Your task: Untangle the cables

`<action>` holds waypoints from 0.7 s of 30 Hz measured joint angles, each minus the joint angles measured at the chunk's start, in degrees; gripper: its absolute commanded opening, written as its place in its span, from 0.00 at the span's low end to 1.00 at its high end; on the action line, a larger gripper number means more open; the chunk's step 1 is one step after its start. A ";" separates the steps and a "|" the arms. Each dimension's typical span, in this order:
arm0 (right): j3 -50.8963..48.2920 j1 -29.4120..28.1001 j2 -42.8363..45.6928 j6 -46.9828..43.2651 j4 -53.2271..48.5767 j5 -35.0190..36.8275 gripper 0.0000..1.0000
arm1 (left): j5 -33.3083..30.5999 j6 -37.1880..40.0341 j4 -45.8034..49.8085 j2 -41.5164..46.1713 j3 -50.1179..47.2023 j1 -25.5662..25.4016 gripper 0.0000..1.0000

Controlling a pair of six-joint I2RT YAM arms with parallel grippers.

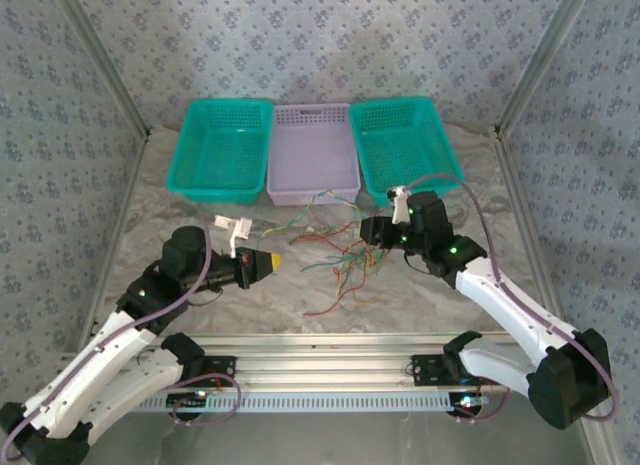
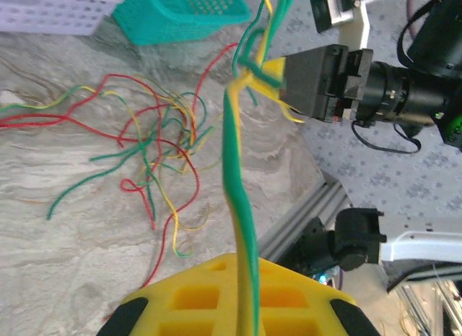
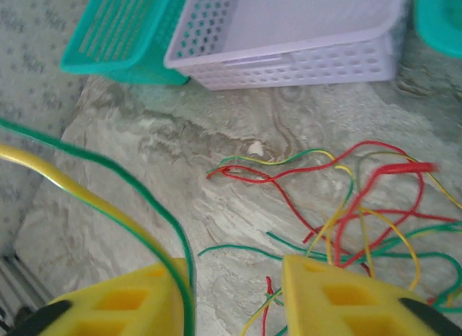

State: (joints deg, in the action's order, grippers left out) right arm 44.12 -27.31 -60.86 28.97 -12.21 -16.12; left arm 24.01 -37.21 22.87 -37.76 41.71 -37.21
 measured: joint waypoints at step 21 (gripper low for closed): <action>-2.10 -3.37 2.01 -2.19 1.97 -4.66 0.56 | -2.75 1.90 10.40 -13.60 3.26 -0.04 0.00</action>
State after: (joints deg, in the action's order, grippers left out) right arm 42.02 -30.68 -58.85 26.79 -10.24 -20.78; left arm 21.26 -35.31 33.28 -51.35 44.97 -37.26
